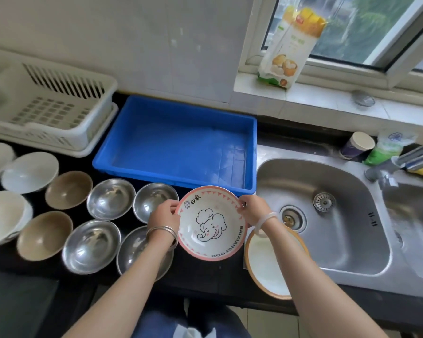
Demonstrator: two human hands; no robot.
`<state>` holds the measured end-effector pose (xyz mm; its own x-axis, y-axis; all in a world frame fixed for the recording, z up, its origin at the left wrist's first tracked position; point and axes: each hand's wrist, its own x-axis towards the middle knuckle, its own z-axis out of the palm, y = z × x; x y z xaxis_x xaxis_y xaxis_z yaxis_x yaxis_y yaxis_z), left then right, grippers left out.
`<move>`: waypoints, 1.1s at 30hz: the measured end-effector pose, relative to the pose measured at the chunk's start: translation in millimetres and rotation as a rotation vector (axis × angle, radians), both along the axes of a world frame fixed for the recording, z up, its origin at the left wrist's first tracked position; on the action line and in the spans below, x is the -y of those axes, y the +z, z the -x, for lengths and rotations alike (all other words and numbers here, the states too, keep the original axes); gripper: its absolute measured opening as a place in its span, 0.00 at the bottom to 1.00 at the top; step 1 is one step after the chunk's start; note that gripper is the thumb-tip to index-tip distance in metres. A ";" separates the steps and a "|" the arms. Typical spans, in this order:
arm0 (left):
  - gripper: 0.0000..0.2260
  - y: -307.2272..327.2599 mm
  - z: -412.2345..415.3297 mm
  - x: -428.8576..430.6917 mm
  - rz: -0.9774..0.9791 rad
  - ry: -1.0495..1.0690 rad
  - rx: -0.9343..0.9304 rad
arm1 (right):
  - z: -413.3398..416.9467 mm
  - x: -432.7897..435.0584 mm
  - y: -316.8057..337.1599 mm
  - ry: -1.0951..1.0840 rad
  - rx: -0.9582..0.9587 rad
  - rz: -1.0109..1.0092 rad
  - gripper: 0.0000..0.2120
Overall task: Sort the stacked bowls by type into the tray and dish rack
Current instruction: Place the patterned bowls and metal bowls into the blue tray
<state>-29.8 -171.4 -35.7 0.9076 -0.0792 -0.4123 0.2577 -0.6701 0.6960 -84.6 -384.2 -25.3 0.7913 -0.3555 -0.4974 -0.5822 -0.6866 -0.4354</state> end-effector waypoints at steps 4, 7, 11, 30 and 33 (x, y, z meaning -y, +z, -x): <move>0.02 15.5 -17.4 -6.4 0.153 0.080 0.019 | -9.3 8.8 26.6 -0.094 0.056 -0.141 0.06; 0.05 27.2 -34.4 -11.9 0.238 0.149 0.031 | -25.9 8.1 46.4 -0.139 0.136 -0.198 0.05; 0.12 33.3 -62.9 -21.4 0.356 0.206 -0.008 | -61.2 1.8 57.0 -0.233 0.187 -0.301 0.08; 0.12 -21.3 -257.6 -48.9 0.370 0.277 -0.140 | -240.5 -68.5 -25.1 -0.615 0.192 -0.536 0.05; 0.12 -31.1 -265.7 -49.6 0.356 0.263 -0.153 | -243.8 -74.3 -35.2 -0.656 0.194 -0.528 0.06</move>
